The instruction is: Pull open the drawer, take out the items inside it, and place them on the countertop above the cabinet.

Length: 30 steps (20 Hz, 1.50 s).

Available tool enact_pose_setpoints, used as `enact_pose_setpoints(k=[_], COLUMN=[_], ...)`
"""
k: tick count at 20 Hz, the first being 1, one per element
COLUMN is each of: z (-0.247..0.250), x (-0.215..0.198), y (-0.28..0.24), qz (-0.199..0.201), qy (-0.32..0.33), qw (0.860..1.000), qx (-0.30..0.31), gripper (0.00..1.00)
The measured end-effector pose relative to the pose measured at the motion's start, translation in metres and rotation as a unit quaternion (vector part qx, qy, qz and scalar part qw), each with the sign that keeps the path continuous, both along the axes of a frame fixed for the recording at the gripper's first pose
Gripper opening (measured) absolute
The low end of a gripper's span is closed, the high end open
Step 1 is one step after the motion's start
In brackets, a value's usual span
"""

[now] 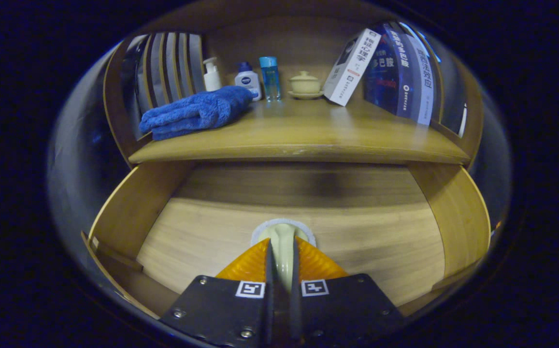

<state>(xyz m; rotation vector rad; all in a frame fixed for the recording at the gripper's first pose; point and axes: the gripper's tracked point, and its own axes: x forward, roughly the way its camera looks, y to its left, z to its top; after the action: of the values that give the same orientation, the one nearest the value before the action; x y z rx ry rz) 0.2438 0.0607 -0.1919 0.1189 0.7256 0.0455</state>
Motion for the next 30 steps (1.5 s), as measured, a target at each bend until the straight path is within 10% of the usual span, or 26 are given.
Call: enact_pose_setpoints(k=[9,18,30], z=[0.092,0.125,0.153], x=[0.016,0.028,0.103], y=[0.010,0.026,0.011], qz=[0.032,0.029,-0.001], qy=[-0.120,-0.107,-0.194], qw=[0.992,0.992,0.980], qx=[-0.009,0.058,-0.036], gripper=[0.13,0.13,0.13])
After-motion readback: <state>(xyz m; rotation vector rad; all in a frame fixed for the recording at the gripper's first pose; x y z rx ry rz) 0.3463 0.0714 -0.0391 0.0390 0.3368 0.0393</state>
